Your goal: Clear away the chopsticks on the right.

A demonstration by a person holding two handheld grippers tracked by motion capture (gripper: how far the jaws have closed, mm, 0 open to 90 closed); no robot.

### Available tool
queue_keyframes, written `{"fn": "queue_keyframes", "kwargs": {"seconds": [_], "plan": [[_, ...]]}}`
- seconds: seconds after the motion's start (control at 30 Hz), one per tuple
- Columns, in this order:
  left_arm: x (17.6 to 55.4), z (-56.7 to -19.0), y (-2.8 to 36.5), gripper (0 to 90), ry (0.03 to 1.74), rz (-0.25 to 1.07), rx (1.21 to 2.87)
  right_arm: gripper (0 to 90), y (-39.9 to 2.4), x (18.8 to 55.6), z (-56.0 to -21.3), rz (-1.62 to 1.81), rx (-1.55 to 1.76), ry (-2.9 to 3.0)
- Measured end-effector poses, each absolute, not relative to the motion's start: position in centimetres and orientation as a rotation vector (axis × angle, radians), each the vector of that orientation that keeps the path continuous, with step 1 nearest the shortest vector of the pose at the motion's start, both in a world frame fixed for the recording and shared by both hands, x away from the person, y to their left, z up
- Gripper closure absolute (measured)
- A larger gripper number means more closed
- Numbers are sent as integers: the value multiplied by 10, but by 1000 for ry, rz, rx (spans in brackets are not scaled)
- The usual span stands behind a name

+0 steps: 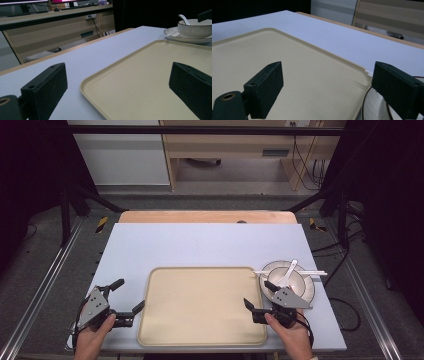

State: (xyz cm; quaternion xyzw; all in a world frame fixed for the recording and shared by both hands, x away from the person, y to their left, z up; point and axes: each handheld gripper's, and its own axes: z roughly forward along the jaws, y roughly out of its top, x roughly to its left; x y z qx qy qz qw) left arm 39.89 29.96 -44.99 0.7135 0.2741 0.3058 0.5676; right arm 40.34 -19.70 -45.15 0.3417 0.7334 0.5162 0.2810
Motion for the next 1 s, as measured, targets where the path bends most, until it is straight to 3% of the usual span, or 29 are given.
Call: {"fn": "queue_keyframes", "kwargs": {"seconds": [0.57, 0.77, 1.0], "plan": [[396, -451, 312, 15, 674, 739, 1676, 134, -200, 391, -433, 1262, 947, 1915], [395, -452, 310, 15, 676, 751, 1688, 184, -214, 392, -405, 1176, 973, 1919], [395, -454, 307, 16, 675, 745, 1700, 335, -253, 408, -370, 1078, 1007, 1934]]}}
